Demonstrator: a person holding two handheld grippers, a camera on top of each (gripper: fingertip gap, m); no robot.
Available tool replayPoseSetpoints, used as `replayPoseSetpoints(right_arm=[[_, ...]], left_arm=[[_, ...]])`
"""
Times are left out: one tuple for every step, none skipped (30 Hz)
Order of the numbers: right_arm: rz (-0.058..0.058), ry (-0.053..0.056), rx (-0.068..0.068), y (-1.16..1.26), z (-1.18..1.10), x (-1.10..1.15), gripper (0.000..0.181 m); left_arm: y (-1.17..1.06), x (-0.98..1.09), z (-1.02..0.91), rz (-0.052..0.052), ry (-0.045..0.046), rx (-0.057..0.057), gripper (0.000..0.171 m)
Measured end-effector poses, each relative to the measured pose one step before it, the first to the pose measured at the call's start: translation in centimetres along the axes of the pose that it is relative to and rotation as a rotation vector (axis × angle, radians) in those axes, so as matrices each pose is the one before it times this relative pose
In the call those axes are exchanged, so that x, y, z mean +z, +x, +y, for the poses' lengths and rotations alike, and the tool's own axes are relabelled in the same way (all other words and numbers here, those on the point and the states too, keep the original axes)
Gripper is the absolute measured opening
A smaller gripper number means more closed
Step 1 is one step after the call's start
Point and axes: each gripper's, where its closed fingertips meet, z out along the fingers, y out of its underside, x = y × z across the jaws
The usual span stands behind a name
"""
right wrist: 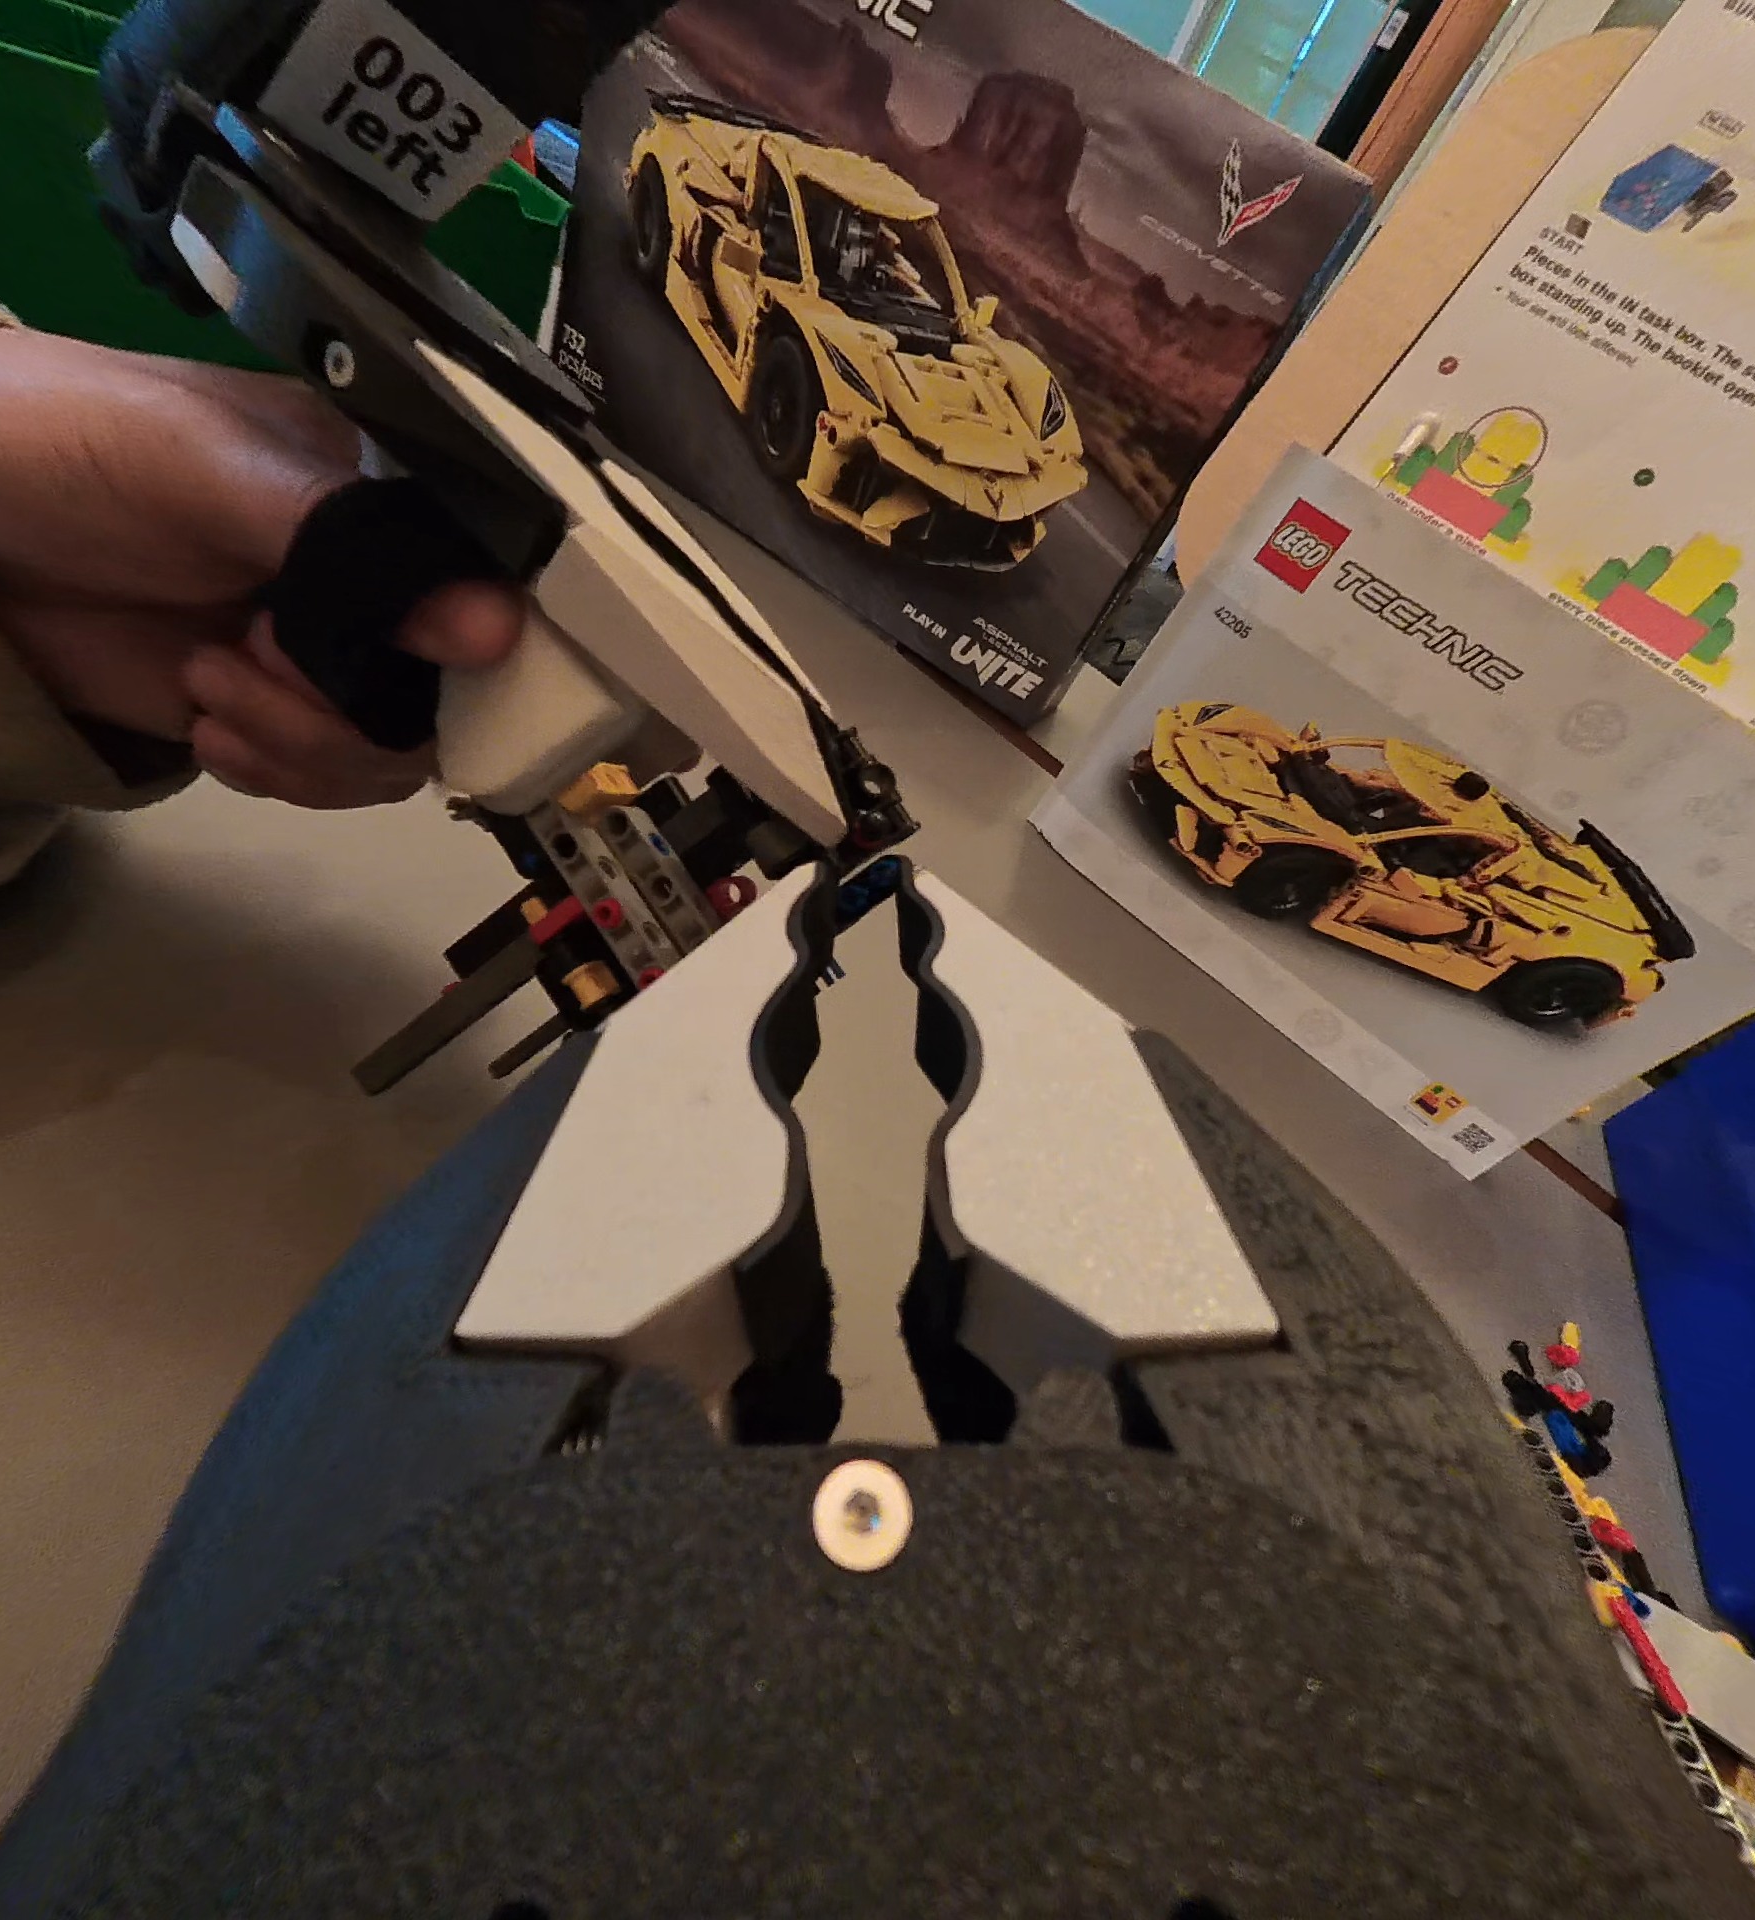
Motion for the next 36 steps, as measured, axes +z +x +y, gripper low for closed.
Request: replayPoseSetpoints(right_arm=[[-0.0092,0.0035,0.0123,-0.044,-0.072,-0.045,0.010],[-0.0059,0.0072,0.0141,-0.001,-0.108,-0.070,0.009],[0.0023,0.0087,0.0161,0.169,-0.124,-0.119,0.004],[-0.0173,0.0128,0.0308,-0.028,-0.157,-0.102,0.003],[-0.0275,0.0088,0.0515,-0.060,-0.054,-0.055,0.004],[-0.0247,0.0037,0.0467,-0.009,0.055,-0.020,0.004],[-0.0109,-0.0061,0.0201,0.055,0.209,-0.002,0.006],[0.0071,-0.0129,-0.0118,0.105,0.275,0.014,0.010],[0.0172,-0.0104,-0.0347,0.059,0.202,0.026,0.011],[0.0211,-0.0107,-0.0400,0.002,0.117,0.026,0.011],[0.0131,-0.0082,-0.0395,-0.181,0.007,0.044,0.010],[0.0141,-0.0018,-0.0303,-0.162,-0.128,0.044,0.009],[0.0088,-0.0083,-0.0196,-0.167,-0.003,0.094,0.006],[0.0091,-0.0130,-0.0135,-0.076,0.117,0.134,0.006],[0.0154,-0.0118,-0.0111,0.096,0.157,0.107,0.006],[0.0076,-0.0069,-0.0078,0.048,0.107,0.050,0.006],[0.0023,-0.0051,-0.0060,0.038,0.032,0.000,0.006],[0.0086,-0.0048,-0.0077,0.117,0.023,-0.018,0.006],[0.0116,0.0002,-0.0145,0.124,-0.060,-0.039,0.006],[0.0105,-0.0068,-0.0185,0.107,0.052,-0.010,0.006],[-0.0005,-0.0110,-0.0158,-0.071,0.136,0.050,0.007],[0.0007,-0.0039,-0.0091,-0.056,0.060,0.029,0.006],[0.0046,0.0006,-0.0051,0.000,-0.013,-0.008,0.006],[0.0000,-0.0038,-0.0060,-0.068,0.063,0.008,0.005],[0.0019,-0.0008,-0.0096,-0.027,0.019,0.010,0.004],[0.0036,-0.0029,-0.0102,0.002,0.005,0.014,0.004],[0.0046,-0.0045,-0.0157,-0.009,-0.024,-0.004,0.004],[0.0088,-0.0074,-0.0293,-0.002,-0.016,-0.009,0.003],[0.0179,-0.0052,-0.0467,0.038,-0.084,-0.036,0.003],[0.0275,-0.0074,-0.0539,0.102,-0.068,-0.028,0.003],[0.0147,-0.0243,-0.0443,-0.039,0.193,0.063,0.003],[0.0106,-0.0202,-0.0207,0.008,0.211,0.058,0.002],[0.0150,0.0004,-0.0042,0.144,0.016,-0.036,0.002],[0.0085,0.0061,0.0016,0.131,-0.057,-0.118,0.002],[0.0053,0.0067,0.0076,0.098,-0.118,-0.186,0.002],[0.0017,0.0127,0.0054,-0.006,-0.154,-0.157,0.002]], left_arm=[[0.077,-0.059,-0.025,0.0023,0.00052,0.0166,0.016],[0.135,-0.059,-0.055,0.0046,0.00204,0.0174,0.016],[0.167,-0.043,-0.038,0.0055,0.00142,0.0159,0.016],[0.101,-0.017,-0.054,0.0027,0.00217,0.0082,0.016],[0.031,-0.002,-0.049,0.0012,0.00308,-0.0015,0.016],[-0.087,0.037,-0.008,-0.0030,0.00416,-0.0066,0.016],[-0.240,0.028,-0.012,-0.0098,0.00511,-0.0113,0.016],[-0.150,0.014,0.007,-0.0024,0.00383,-0.0158,0.016],[0.003,0.000,0.023,0.0079,0.00039,-0.0185,0.016],[-0.126,-0.012,0.044,-0.0005,-0.00136,-0.0204,0.015],[-0.180,0.017,0.029,-0.0032,0.00149,-0.0222,0.015],[-0.085,0.033,-0.002,0.0030,0.00409,-0.0261,0.015],[-0.020,0.074,0.002,0.0077,0.00502,-0.0327,0.015],[-0.090,0.101,0.070,0.0060,0.00345,-0.0395,0.015],[-0.161,0.092,0.051,0.0034,0.00469,-0.0428,0.015],[-0.060,0.041,0.022,0.0106,0.00520,-0.0372,0.015],[-0.008,-0.009,0.003,0.0111,0.00350,-0.0264,0.015],[0.046,0.007,-0.033,0.0111,0.00313,-0.0167,0.014],[0.113,0.027,0.008,0.0110,-0.00003,-0.0102,0.014],[0.049,0.047,0.043,0.0056,-0.00340,-0.0111,0.014],[0.078,0.031,0.047,0.0052,-0.00263,-0.0092,0.014],[0.090,0.022,0.031,0.0034,-0.00157,0.0000,0.014],[-0.042,-0.002,0.030,-0.0045,-0.00338,0.0031,0.014],[-0.008,0.015,0.041,-0.0032,-0.00512,0.0013,0.014],[0.018,0.010,0.028,-0.0029,-0.00241,0.0064,0.014],[0.009,-0.003,0.020,-0.0041,-0.00277,0.0077,0.014],[0.016,-0.007,0.013,-0.0034,-0.00416,0.0060,0.014],[0.016,-0.025,0.020,-0.0067,-0.00469,0.0150,0.014],[0.006,-0.016,-0.006,-0.0141,-0.00446,0.0285,0.014],[-0.114,0.018,0.019,-0.0309,-0.00998,0.0437,0.014],[-0.262,0.095,0.134,-0.0500,-0.02059,0.0603,0.014],[-0.152,0.101,0.042,-0.0504,-0.01734,0.0594,0.015],[0.021,0.057,-0.135,-0.0371,-0.00698,0.0442,0.015],[0.125,0.002,-0.153,-0.0233,-0.00403,0.0324,0.014],[0.136,-0.042,-0.134,-0.0158,-0.00081,0.0303,0.014],[0.067,-0.068,-0.063,-0.0163,-0.00426,0.0240,0.014]])
